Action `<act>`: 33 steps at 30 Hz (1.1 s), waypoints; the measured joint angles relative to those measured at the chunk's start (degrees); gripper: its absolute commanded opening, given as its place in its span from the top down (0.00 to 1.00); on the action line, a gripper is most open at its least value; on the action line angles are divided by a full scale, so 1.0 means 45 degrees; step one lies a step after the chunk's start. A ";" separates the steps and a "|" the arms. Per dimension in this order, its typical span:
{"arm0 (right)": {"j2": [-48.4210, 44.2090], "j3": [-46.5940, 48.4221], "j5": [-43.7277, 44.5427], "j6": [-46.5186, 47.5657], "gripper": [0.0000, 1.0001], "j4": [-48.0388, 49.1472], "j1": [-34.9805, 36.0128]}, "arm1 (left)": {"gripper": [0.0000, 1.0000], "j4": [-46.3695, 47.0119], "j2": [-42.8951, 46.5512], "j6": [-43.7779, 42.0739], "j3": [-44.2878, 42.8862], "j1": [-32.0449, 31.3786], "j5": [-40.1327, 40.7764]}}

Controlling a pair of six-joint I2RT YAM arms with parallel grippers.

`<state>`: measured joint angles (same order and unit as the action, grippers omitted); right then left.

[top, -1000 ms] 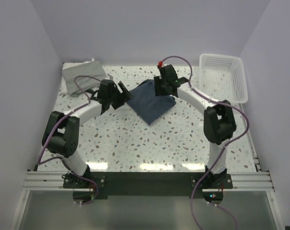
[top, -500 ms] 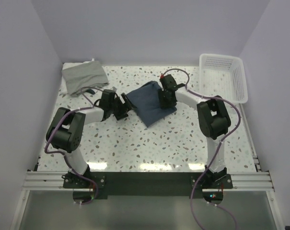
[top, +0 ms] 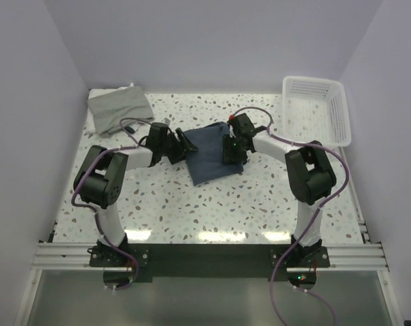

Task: Fold and stack the tank tops
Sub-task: Neatly place the folded tank top to the corner

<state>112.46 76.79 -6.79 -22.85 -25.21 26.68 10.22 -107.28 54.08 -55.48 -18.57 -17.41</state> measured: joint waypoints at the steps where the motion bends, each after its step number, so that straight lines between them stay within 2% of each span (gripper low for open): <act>1: 0.0000 0.0000 -0.0087 -0.0034 0.54 0.0000 0.0000 | 0.27 -0.0029 -0.0092 -0.0073 -0.0141 -0.0083 0.0073; 4: 0.0005 0.0000 -0.0243 -0.0126 0.54 0.0005 -0.0019 | 0.30 -0.0010 -0.0175 -0.0262 -0.0243 -0.0282 0.0345; 6: 0.0005 0.0000 -0.0398 -0.0165 0.54 0.0015 -0.0039 | 0.36 -0.0005 -0.0189 -0.0296 -0.0238 -0.0325 0.0452; 8: 0.0005 0.0000 -0.0461 -0.0180 0.55 0.0029 -0.0053 | 0.48 -0.0010 -0.0272 -0.0384 -0.0267 -0.0369 0.0588; 10: 0.0005 0.0000 -0.0544 -0.0209 0.54 0.0049 -0.0083 | 0.52 -0.0131 -0.0427 -0.0515 -0.0403 -0.0447 0.0758; 13: 0.0005 0.0000 -0.0690 -0.0257 0.54 0.0063 -0.0112 | 0.66 -0.0559 -0.0622 -0.0811 -0.0792 -0.0554 0.1010; 14: 0.0005 0.0000 -0.0729 -0.0262 0.52 0.0073 -0.0112 | 0.76 -0.0772 -0.0704 -0.0976 -0.0971 -0.0573 0.1103; 15: 0.0005 0.0000 -0.0743 -0.0267 0.51 0.0083 -0.0112 | 0.81 -0.0889 -0.0763 -0.1030 -0.1069 -0.0593 0.1161; 16: 0.0005 0.0000 -0.0772 -0.0277 0.49 0.0092 -0.0107 | 0.86 -0.1064 -0.0831 -0.1185 -0.1175 -0.0617 0.1258; 17: 0.0005 0.0000 -0.0782 -0.0291 0.44 0.0107 -0.0107 | 0.96 -0.1282 -0.0865 -0.1282 -0.1316 -0.0627 0.1326; 18: 0.0005 0.0000 -0.0811 -0.0330 0.41 0.0126 -0.0107 | 1.00 -0.1515 -0.0889 -0.1399 -0.1462 -0.0646 0.1423; 21: -0.0097 0.0000 -0.0928 -0.0379 0.33 0.0155 -0.0092 | 1.00 -0.2633 -0.1059 -0.2006 -0.2283 -0.0797 0.2011; 27: -0.1443 -0.0049 -0.0869 -0.0393 0.30 -0.0078 -0.0097 | 1.00 -0.5241 -0.1987 -0.3667 -0.4925 -0.0724 0.4396; 33: -0.3667 -0.0423 -0.0719 -0.0461 0.29 -0.0078 -0.0092 | 1.00 -0.7048 -0.3283 -0.5367 -0.7762 0.0199 0.6615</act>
<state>95.96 74.89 -10.02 -24.93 -25.56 26.26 -21.50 -122.06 29.93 -90.41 -17.67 12.36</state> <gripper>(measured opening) 0.704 0.098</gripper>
